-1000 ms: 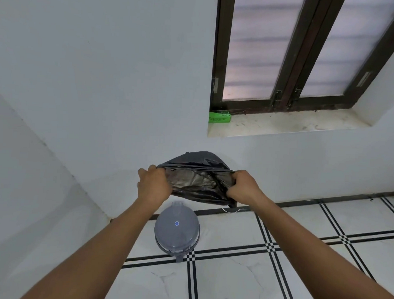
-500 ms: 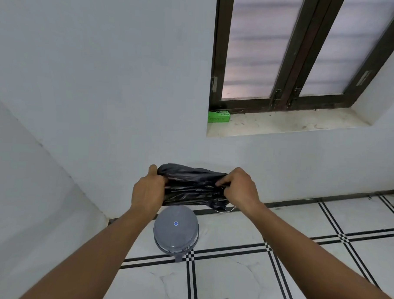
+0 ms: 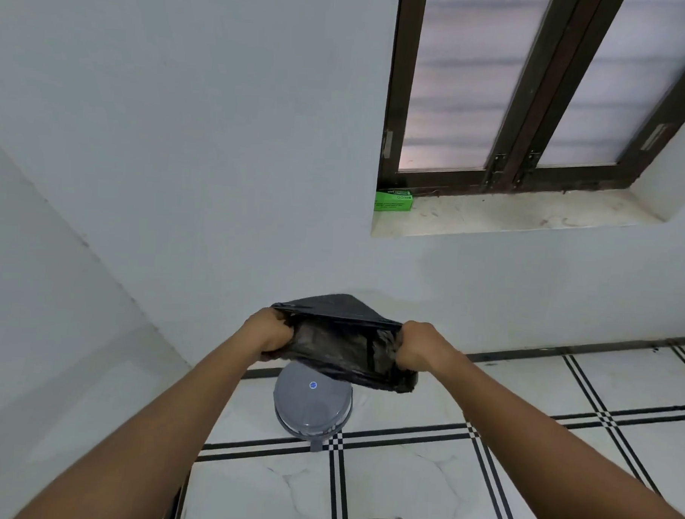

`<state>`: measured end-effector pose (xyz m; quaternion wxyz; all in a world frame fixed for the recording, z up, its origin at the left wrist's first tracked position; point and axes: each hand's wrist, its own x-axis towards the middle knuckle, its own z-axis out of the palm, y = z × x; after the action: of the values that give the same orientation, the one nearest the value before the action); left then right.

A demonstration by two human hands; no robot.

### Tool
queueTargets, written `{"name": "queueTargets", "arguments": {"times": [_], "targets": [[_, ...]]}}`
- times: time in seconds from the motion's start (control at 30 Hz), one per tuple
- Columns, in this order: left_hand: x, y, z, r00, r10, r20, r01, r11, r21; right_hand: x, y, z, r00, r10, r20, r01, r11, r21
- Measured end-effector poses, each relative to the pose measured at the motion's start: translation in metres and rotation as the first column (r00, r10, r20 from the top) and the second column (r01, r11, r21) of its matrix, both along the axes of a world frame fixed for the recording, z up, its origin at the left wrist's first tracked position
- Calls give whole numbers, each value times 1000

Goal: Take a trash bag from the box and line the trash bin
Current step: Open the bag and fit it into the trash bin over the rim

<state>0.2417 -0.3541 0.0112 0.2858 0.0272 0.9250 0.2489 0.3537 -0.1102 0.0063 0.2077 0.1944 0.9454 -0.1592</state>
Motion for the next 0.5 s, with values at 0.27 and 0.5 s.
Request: {"name": "queueTargets", "arguments": {"times": [0.27, 0.5], "targets": [[25, 9, 14, 450, 55, -891, 75, 992, 99, -17, -43, 4, 659, 14, -752, -20, 1000, 0], [11, -31, -25, 825, -535, 180, 556, 715, -424, -11, -50, -3, 873, 216, 438, -169, 975, -145]]}}
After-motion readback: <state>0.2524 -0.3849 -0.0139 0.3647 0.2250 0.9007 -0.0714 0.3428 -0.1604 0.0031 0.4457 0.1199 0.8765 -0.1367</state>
